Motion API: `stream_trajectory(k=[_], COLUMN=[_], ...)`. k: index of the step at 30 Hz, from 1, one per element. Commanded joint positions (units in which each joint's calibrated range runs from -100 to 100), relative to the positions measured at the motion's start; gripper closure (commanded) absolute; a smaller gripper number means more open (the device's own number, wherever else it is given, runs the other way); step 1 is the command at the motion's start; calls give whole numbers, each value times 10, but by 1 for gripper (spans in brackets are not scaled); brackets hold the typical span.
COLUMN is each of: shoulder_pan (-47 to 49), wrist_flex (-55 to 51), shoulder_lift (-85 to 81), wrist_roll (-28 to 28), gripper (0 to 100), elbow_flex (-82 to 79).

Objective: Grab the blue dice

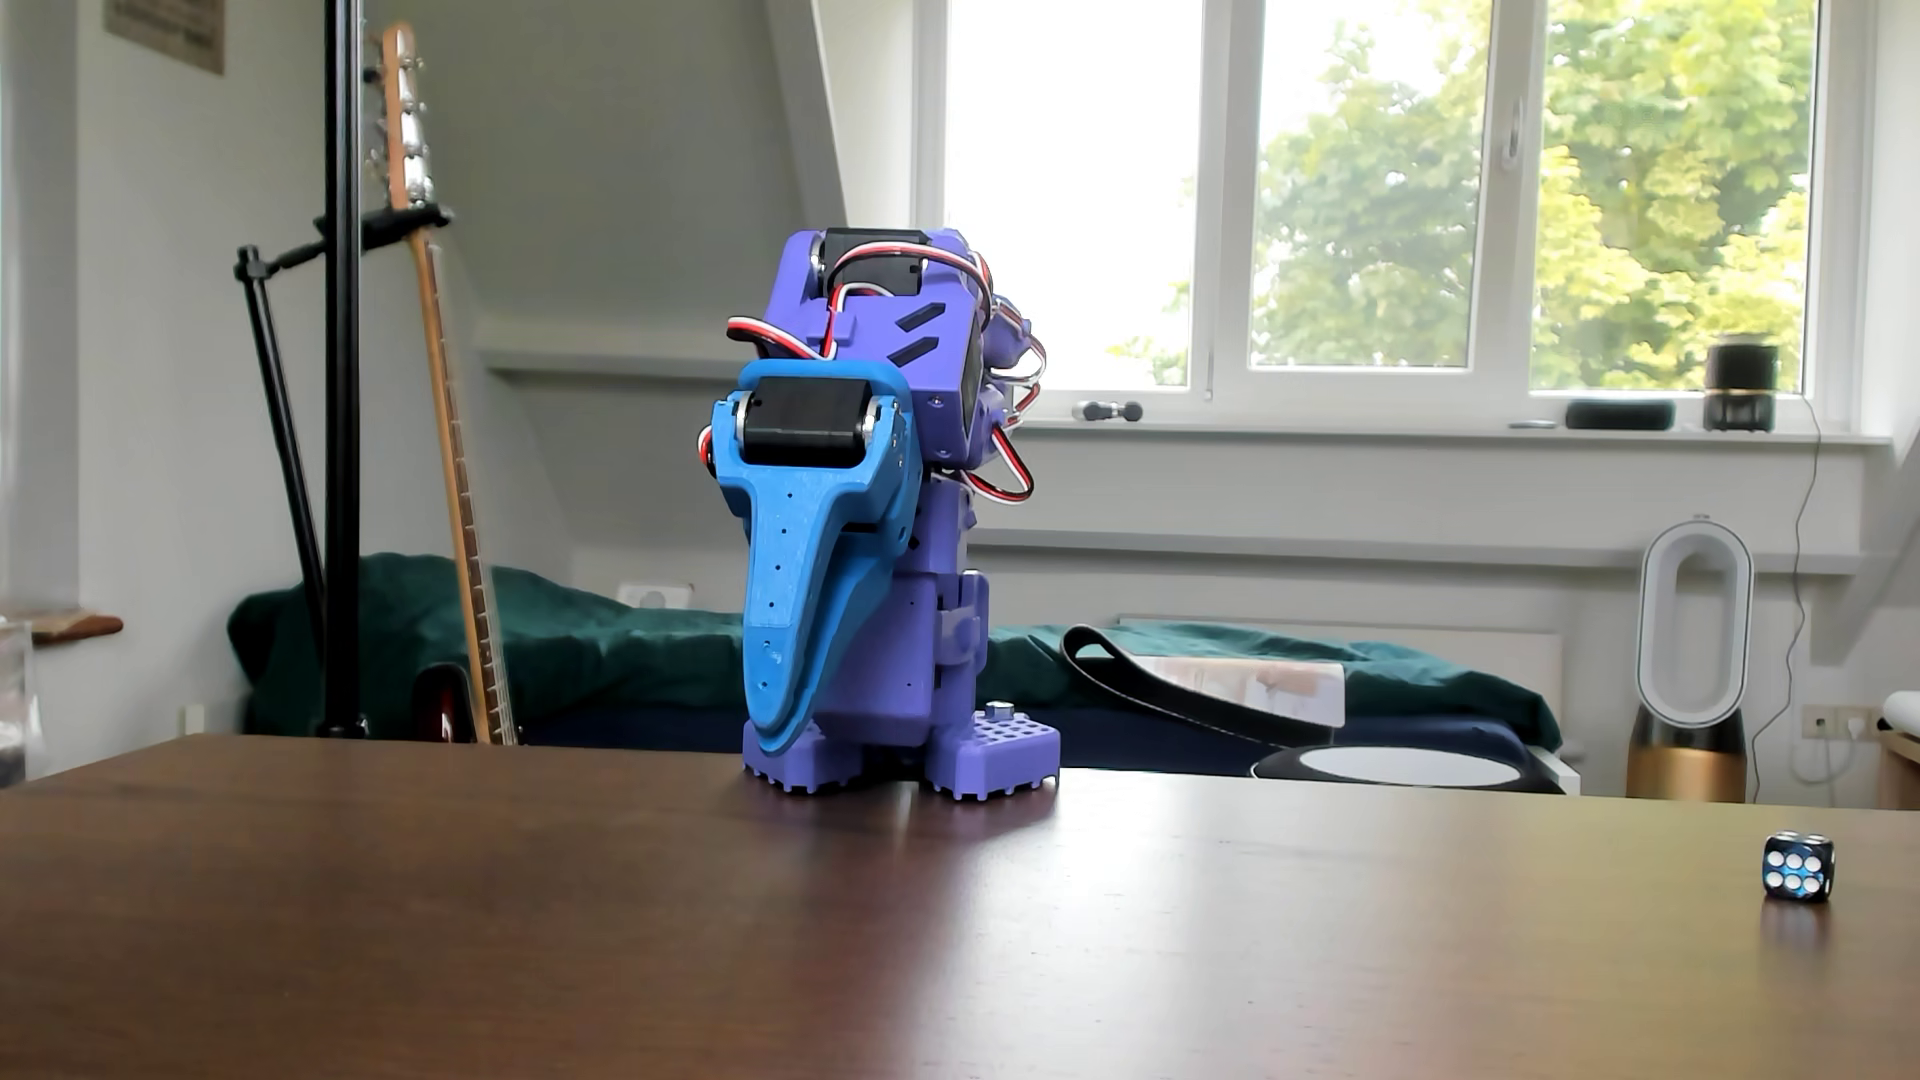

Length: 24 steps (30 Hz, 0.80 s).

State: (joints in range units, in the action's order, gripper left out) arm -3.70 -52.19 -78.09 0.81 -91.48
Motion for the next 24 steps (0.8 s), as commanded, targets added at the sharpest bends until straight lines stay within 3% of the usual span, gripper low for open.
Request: stream_trajectory(k=[1, 24], shoulder_pan=[-6, -6], wrist_flex=[0, 0], shoulder_lift=[-4, -4], wrist_roll=[2, 1], gripper=[98, 98], elbow_flex=[6, 6])
